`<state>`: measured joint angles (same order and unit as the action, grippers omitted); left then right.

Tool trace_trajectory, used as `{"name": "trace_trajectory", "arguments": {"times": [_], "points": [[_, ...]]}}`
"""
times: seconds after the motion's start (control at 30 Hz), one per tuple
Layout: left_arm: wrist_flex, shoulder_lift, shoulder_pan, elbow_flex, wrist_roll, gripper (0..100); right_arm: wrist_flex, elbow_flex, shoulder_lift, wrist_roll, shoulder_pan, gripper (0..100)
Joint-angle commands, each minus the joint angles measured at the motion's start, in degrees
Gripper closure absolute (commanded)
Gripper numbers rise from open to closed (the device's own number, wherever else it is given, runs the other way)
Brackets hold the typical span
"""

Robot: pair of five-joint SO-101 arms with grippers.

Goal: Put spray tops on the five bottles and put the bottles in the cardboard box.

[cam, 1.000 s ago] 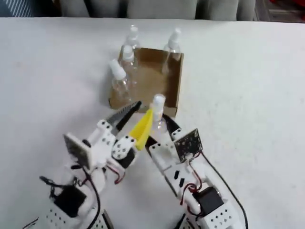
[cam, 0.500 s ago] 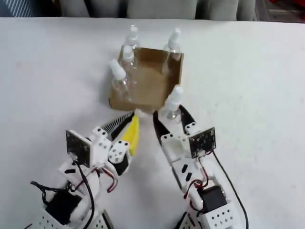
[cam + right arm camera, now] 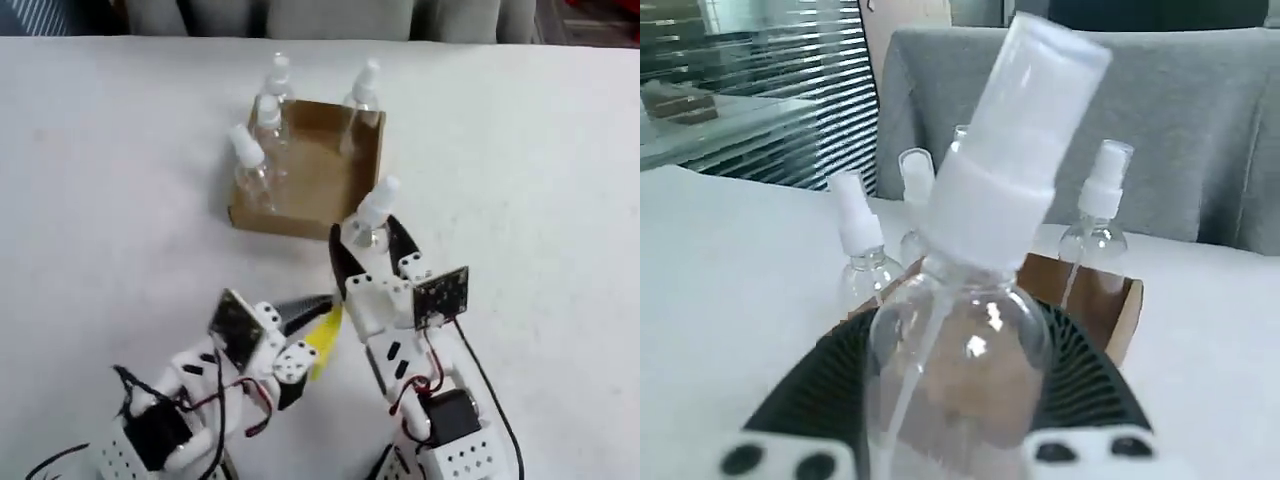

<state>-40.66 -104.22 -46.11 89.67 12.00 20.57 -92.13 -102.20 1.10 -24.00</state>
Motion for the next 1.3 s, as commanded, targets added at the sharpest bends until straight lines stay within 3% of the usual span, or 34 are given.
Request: {"name": "trace_trajectory", "arguments": {"times": [0.0, 0.3, 0.5, 0.77, 1.27], "points": [[6.8, -0.1, -1.4, 2.6, -0.6, 98, -1.0, 4.7, -0.3, 0.6, 0.0, 98.4], [9.2, -0.1, -8.2, 3.6, 2.4, 98, -1.0, 4.7, -0.2, 0.7, -4.9, 98.4], [16.8, 0.3, -7.3, 7.3, 1.7, 98, 0.7, 4.9, -0.7, 4.4, -4.9, 98.4], [16.9, 0.6, -0.6, 7.4, 1.4, 98, 8.3, 8.8, -0.7, 4.7, -4.9, 98.4], [15.2, 0.6, -0.6, 7.4, 1.3, 98, 16.4, 17.9, -0.7, 4.3, -5.0, 98.4]]}}
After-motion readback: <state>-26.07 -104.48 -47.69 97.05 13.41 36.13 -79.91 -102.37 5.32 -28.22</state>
